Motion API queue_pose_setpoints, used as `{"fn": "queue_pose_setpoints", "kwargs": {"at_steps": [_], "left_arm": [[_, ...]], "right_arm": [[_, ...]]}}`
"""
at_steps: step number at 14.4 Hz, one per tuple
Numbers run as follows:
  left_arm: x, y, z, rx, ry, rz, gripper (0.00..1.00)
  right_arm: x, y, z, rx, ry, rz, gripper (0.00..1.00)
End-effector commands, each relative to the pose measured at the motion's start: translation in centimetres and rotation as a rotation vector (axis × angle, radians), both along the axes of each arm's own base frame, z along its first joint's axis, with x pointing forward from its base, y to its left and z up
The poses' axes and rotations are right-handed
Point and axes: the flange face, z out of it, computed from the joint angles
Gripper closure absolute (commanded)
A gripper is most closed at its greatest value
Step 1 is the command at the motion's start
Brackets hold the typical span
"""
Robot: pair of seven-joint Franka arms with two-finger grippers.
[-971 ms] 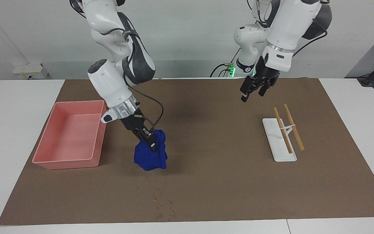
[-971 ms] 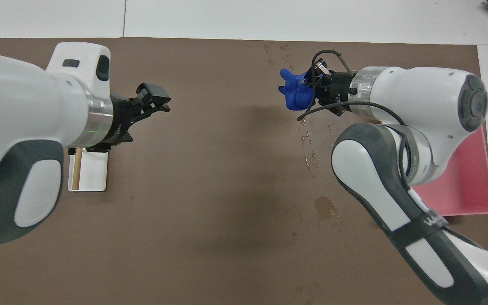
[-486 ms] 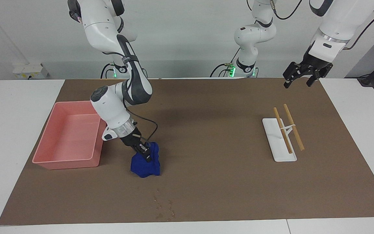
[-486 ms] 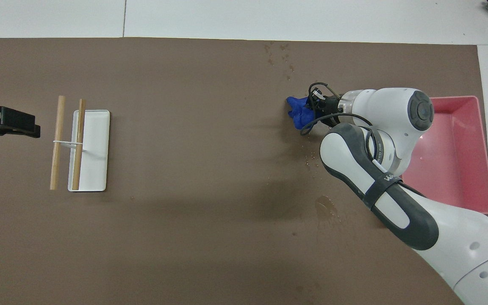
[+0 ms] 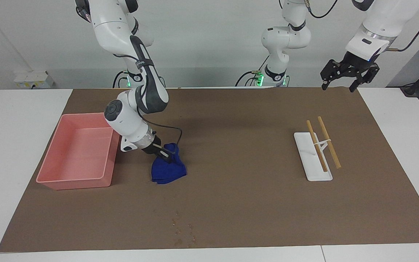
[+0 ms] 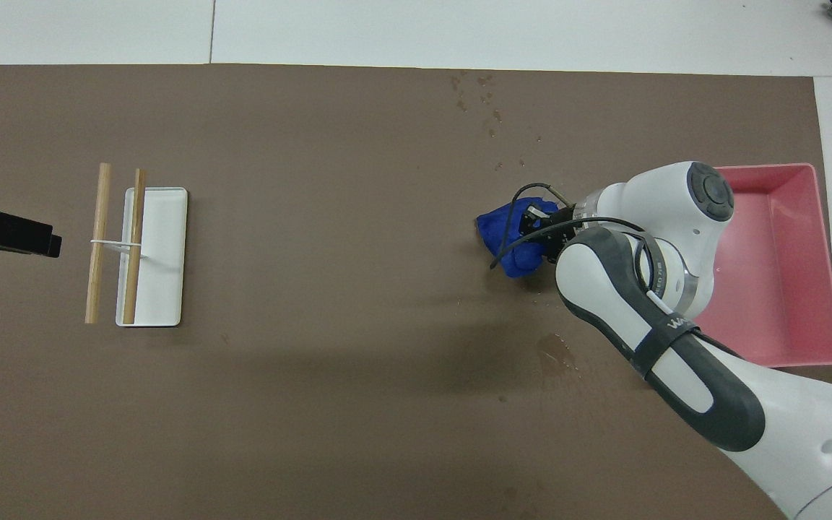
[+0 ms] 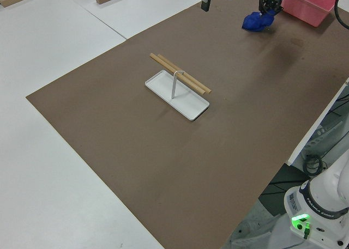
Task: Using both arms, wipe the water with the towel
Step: 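Drag the towel across the wet spot toward the robot with the right gripper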
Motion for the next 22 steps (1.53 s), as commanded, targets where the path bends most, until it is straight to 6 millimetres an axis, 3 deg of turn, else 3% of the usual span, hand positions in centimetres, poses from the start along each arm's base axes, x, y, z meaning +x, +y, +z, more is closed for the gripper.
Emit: {"fn": "queue_pose_setpoints", "kwargs": {"at_steps": [1,3,5,10,15,22], "left_arm": [[-0.7,0.1,-0.1,0.026,0.006,-0.014,0.00],[-0.9,-1.5,-0.3,0.029,0.009,-0.043,0.00],[-1.0,-1.5,-0.4,0.031,0.021,-0.045,0.00],[-1.1,-0.7,-0.2,0.027,0.011,-0.028,0.00],[-1.2,-0.7,-0.3,0.028,0.021,-0.026,0.00],[-1.2,-0.6,-0.3,0.028,0.021,-0.025,0.00]], "right_arm": [[-4.2,-1.3,-0.6,-0.027,0.059,0.025,1.00],[-6.3,-1.6,-0.9,-0.036,0.111,0.029,1.00],[-8.3,-2.5,-0.7,-0.032,0.210,0.041,1.00],[-11.7,-8.0,0.2,0.010,0.412,0.021,1.00],[-17.1,-8.4,-0.2,-0.004,0.474,0.036,1.00],[-21.1,-8.4,-1.1,-0.014,0.516,0.064,1.00]]}}
